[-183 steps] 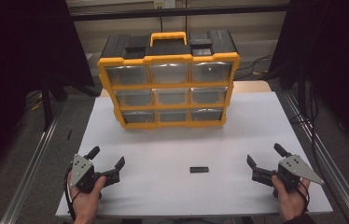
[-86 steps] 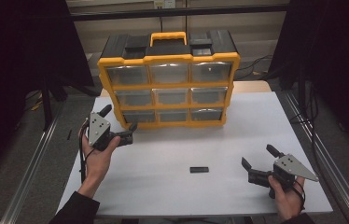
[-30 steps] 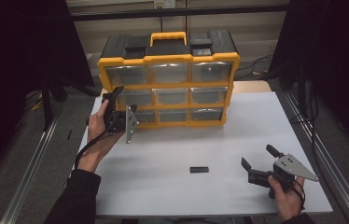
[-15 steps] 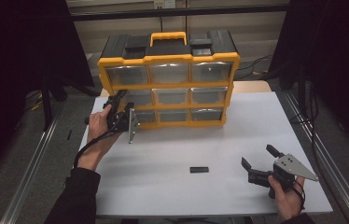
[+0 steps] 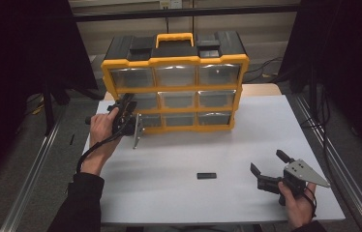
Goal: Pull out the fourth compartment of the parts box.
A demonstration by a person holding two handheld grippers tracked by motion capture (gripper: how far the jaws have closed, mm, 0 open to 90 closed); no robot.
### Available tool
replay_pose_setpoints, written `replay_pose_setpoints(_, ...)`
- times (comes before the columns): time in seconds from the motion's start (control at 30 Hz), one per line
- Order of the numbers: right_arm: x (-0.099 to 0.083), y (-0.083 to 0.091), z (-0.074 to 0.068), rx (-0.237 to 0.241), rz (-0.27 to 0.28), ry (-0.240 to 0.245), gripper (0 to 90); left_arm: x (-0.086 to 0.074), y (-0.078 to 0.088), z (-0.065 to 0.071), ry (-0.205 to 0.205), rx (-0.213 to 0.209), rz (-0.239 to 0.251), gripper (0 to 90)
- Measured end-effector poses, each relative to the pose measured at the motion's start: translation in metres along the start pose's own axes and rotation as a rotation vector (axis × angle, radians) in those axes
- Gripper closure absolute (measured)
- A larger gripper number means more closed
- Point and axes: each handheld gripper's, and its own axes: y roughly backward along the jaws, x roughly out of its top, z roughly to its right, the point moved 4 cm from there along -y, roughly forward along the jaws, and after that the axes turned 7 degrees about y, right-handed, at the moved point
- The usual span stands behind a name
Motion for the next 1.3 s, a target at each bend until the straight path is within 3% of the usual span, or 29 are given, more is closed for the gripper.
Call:
replay_pose_setpoints(0.37,0.0001,0.0001,0.0004,-0.004,0.004,0.003,0.0,0.0026,-0.0001,-0.0037,-0.004,0.009,-0.023,72.4)
replay_pose_setpoints(0.5,0.0001,0.0001,0.0006,-0.004,0.004,0.003,0.0,0.0016,0.0008,-0.0075,0.022,-0.001,-0.011,77.6)
replay_pose_setpoints(0.6,0.0001,0.0001,0.0004,-0.004,0.004,0.004,0.0,0.0029,0.0001,-0.0064,0.001,0.010,-0.019,78.0)
replay_pose_setpoints(1.3,0.0003,0.0010,0.0006,-0.006,0.008,0.006,0.0,0.0021,0.0023,-0.0050,0.015,0.039,-0.002,79.0)
